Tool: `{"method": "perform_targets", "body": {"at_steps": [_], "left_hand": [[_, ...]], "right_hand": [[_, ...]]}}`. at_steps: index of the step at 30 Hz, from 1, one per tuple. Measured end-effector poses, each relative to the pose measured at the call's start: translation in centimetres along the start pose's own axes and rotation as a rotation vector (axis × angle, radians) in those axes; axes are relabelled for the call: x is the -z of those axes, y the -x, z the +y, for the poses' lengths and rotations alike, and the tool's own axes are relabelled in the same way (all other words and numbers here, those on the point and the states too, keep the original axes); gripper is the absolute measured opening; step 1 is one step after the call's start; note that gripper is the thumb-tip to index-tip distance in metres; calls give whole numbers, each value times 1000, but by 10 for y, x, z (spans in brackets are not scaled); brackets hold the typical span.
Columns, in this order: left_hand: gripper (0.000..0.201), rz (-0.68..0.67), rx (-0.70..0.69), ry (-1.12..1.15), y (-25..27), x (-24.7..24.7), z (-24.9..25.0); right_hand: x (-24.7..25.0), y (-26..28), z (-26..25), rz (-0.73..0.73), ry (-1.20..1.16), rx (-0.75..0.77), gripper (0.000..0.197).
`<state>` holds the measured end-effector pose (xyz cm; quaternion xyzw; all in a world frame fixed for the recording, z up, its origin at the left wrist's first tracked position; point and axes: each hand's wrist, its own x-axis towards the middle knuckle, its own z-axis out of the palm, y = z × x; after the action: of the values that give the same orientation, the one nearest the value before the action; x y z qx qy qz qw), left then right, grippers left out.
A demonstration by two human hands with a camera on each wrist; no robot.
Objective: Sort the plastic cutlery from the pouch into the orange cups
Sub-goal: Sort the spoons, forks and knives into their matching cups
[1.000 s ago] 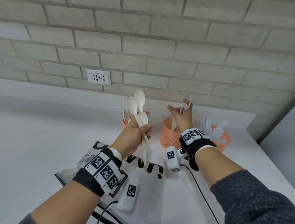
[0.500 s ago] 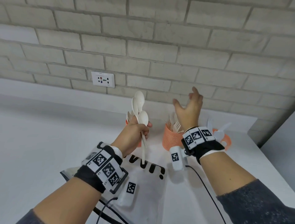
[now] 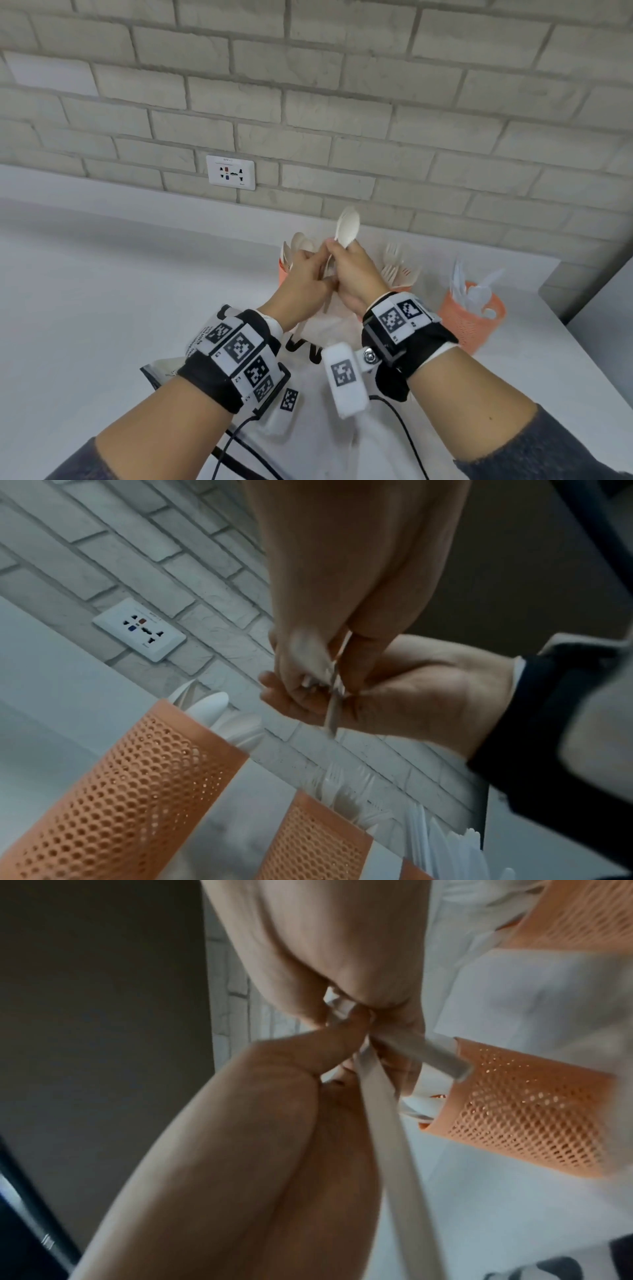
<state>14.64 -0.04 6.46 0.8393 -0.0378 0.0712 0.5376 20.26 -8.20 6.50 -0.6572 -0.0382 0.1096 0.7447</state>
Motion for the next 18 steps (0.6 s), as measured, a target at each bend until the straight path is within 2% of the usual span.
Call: {"method": "perform_targets", "body": {"at_steps": [3,5,8,10,12,15,18], "left_hand": [[55,-23,13,109,0,11,4],[56,-9,53,201,-4,26,1],[45,142,99,182,-18,50,-11],[49,222,160,147,-29,61,-24],[70,180,224,64,-39,63,-38],[112,21,273,-78,-47,56,-50],[126,-33,262,-119,-53,45,-58]], "right_hand": [[5,-8,-10,50,-137,-1,10],[9,-14,-20,93,-224,53,7],[13,-25,-35,194,-301,210,10],[10,-33,-39,235,-278,332,6],[3,-40,-36,251,-202,421,4],[-10,-50,-20,219,-89,482,8],[-19,-56,-2,148,69,507,14]]}}
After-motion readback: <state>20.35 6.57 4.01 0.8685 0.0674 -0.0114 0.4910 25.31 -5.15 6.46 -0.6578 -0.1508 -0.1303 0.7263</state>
